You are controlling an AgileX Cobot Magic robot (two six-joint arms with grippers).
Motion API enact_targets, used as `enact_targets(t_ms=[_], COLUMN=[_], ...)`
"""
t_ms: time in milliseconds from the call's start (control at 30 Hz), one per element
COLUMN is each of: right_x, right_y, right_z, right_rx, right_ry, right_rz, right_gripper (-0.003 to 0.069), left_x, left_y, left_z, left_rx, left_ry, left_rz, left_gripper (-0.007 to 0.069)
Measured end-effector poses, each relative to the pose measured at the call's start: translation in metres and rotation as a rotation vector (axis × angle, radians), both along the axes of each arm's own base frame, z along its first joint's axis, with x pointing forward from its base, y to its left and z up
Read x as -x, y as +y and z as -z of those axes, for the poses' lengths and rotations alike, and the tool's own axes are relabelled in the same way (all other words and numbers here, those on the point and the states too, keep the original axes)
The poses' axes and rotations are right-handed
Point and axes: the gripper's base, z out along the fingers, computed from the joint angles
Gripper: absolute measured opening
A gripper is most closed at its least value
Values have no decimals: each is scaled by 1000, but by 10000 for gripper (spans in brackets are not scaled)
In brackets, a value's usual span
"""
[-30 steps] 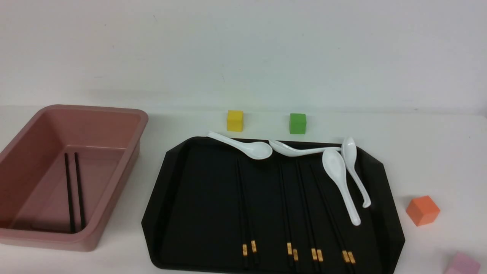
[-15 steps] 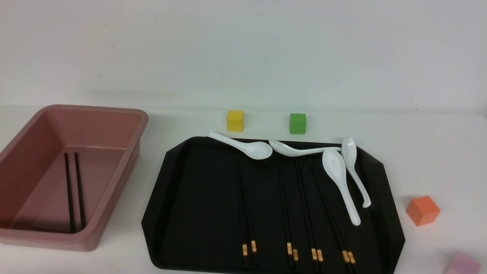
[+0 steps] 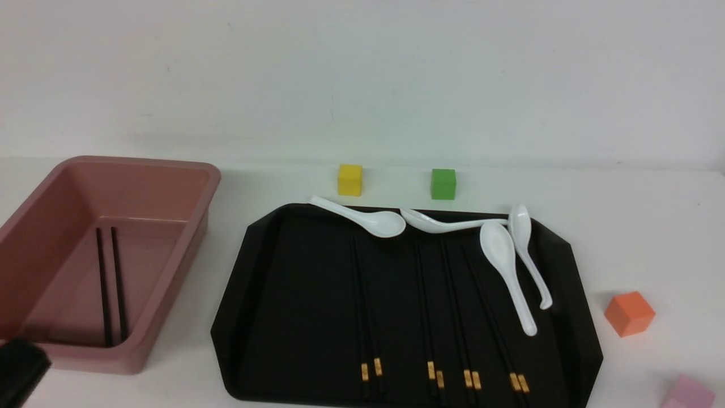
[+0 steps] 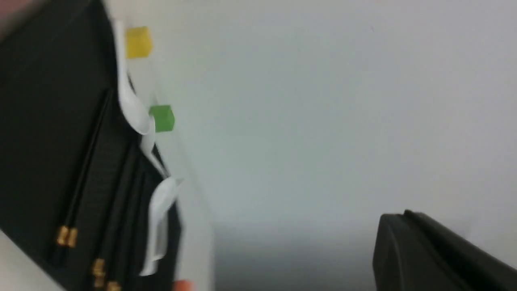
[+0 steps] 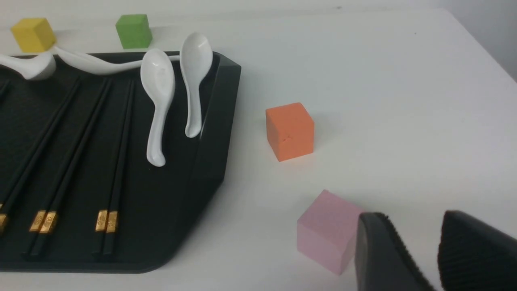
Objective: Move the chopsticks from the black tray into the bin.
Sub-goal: Use the left arm to grab a pair of chopsticks
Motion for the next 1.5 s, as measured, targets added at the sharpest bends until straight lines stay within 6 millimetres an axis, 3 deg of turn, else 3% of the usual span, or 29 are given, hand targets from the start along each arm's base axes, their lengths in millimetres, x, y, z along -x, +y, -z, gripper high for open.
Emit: enact_targets(t_ms=[133,200,333,367,433,567,733,833,867,1133,1367,1500], right_x=[0,0,0,0,0,0,0,0,0,0,0,0], right_y=[0,0,0,0,0,0,0,0,0,0,0,0], right_z=[0,0,0,0,0,0,0,0,0,0,0,0], right_rx=[0,0,0,0,0,0,0,0,0,0,0,0], right_ry=[0,0,0,0,0,0,0,0,0,0,0,0], right_rz=[0,0,0,0,0,0,0,0,0,0,0,0], right_gripper=[239,239,239,239,239,239,239,239,239,239,239,239], left_x=[-26,-54,-101,-107,-139,-166,-189,-201,-201,-238,-275,-290], left_y=[-13,-17,-18,-18,-24,-45,-89,-117,-117,-179,-209,-215], left_z=[-26,-26,-9,-7,11,31,36,40,41,52,72,80], left_rx=[-377,-575,-754,-753,-729,-723,-701,-734,-737,-808,-915,-962], left_ry=[180,390,702,724,822,871,880,865,871,853,869,877], left_rz=[197,347,541,550,594,662,662,655,652,634,618,589], left_gripper=[-13,-13,-13,-13,-13,-13,-11,37,42,305,342,342])
